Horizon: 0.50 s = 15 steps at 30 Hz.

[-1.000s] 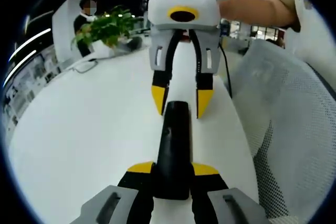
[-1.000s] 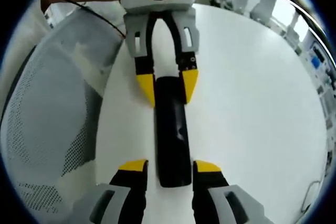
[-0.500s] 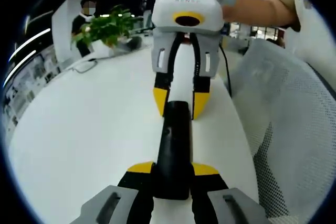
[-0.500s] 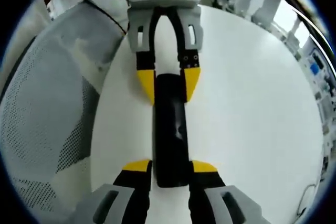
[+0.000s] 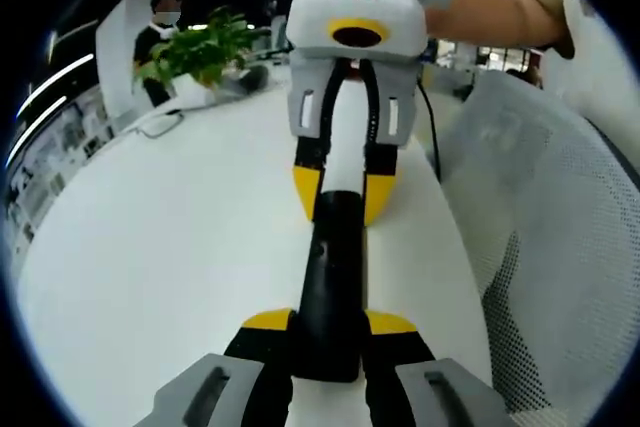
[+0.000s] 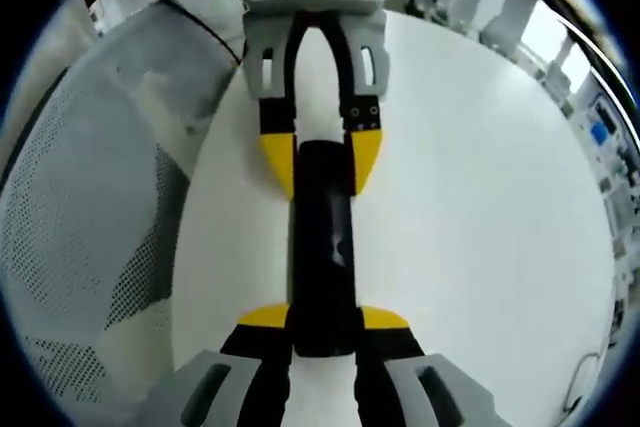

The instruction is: Press the specified remote control buttons in sequence, fully releasing each button before pressing the next.

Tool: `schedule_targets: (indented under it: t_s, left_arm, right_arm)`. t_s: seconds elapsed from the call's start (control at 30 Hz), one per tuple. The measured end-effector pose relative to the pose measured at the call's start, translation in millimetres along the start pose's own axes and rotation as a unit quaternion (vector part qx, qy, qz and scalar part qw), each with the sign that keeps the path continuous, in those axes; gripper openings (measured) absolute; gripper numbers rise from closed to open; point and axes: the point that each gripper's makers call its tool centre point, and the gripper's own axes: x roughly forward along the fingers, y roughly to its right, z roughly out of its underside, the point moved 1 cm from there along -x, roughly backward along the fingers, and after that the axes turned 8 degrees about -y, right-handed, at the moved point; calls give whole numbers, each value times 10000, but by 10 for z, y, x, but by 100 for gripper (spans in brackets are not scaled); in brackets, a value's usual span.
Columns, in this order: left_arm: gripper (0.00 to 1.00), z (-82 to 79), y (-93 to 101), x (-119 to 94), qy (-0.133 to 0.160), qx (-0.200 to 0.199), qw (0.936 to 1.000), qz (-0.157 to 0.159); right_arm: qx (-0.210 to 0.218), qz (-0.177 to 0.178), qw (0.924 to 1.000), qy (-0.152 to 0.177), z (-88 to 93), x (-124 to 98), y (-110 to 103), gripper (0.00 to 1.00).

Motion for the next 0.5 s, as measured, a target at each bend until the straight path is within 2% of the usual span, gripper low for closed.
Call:
schedule_targets:
  t_s: [0.5]
  left_arm:
    - [24, -4, -20, -12, -197, 180, 9996, -10]
  right_arm:
    - [-41, 97, 9998, 176, -23, -71, 8, 21]
